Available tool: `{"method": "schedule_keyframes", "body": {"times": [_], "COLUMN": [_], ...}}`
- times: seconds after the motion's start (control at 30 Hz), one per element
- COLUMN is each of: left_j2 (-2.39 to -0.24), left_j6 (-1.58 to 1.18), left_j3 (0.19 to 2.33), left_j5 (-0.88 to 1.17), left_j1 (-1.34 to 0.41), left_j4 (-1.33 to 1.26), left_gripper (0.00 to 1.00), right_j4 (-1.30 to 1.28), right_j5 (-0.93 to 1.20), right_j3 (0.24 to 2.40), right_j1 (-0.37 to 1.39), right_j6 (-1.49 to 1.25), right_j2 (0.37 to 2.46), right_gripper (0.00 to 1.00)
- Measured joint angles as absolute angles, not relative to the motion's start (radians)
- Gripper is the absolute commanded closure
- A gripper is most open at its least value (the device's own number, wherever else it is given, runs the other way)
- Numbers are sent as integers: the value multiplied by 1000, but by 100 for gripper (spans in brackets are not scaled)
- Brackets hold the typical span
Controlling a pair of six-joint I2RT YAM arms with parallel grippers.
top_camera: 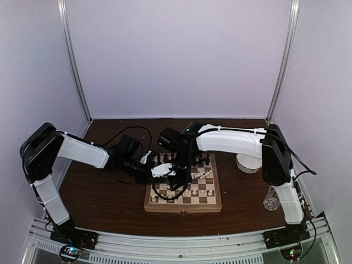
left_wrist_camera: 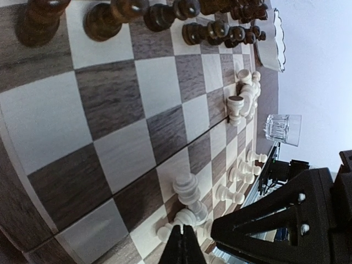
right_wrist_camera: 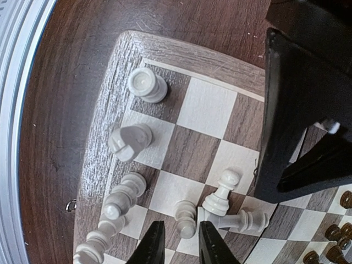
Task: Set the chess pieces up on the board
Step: Pick up the pawn from the chessboard.
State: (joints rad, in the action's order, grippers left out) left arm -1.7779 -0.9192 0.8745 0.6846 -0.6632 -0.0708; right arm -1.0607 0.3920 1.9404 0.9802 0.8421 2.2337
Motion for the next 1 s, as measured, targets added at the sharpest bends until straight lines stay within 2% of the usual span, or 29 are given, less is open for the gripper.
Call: {"method": "schedule_keyframes", "body": {"times": [0.2, 1.0], "left_j2": [-1798, -1790], "left_j6": [-930, -960], "left_j3": [874, 858], "left_j5": [692, 693], "left_j1": [-671, -688], "left_j4": [-82, -83], "left_gripper": [100, 100], "right_j4": [-1051, -1038], "right_j5": [384, 377], "right_j3": [1940, 1933], "right_j1": [984, 994], "right_j6": [842, 852], "right_j2": [2238, 2240], "right_gripper": [85, 90]}}
